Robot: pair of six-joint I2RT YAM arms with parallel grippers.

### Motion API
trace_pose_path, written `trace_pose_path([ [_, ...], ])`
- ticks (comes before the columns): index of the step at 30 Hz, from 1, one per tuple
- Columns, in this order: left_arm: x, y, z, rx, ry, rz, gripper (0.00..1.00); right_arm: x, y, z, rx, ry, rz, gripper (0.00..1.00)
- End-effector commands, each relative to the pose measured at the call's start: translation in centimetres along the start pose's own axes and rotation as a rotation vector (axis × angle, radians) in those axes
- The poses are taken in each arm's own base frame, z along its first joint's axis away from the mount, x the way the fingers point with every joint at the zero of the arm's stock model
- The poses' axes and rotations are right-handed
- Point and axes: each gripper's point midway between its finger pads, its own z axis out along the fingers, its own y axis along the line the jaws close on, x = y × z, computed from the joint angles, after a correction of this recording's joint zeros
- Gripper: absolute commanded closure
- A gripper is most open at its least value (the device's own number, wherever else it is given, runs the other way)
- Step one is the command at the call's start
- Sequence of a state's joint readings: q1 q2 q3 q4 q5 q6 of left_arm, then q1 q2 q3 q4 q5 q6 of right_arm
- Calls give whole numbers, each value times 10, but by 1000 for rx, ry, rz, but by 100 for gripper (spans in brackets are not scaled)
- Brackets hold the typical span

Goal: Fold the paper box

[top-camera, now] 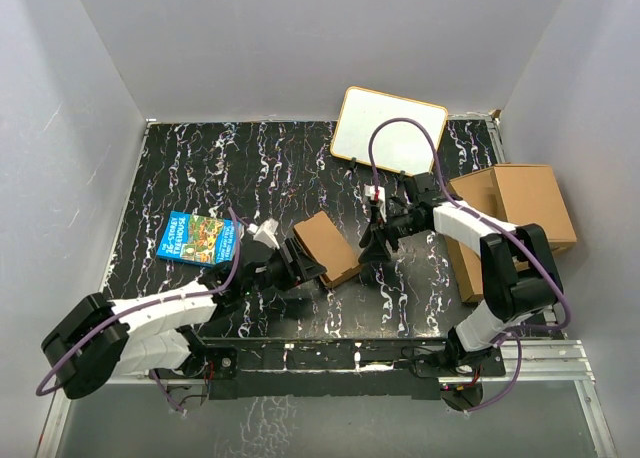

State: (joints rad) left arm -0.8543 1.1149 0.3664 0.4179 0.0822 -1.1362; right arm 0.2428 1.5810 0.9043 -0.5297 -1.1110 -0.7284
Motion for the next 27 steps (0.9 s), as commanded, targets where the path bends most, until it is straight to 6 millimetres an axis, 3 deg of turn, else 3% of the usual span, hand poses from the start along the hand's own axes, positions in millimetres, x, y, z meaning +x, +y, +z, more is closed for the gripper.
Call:
trace_pose_path([
  [1, -3, 12, 8, -90, -43, -60, 42, -6, -11, 5, 17, -39, 72, 40],
  [9, 1, 27, 20, -195, -62, -139, 42, 1, -22, 13, 56, -27, 251, 45],
  [14, 3, 23, 29, -202, -67, -160, 43, 11, -23, 20, 52, 5, 311, 51],
  [27, 11, 22, 36, -331, -83, -237, 49, 14, -25, 23, 59, 26, 343, 58],
])
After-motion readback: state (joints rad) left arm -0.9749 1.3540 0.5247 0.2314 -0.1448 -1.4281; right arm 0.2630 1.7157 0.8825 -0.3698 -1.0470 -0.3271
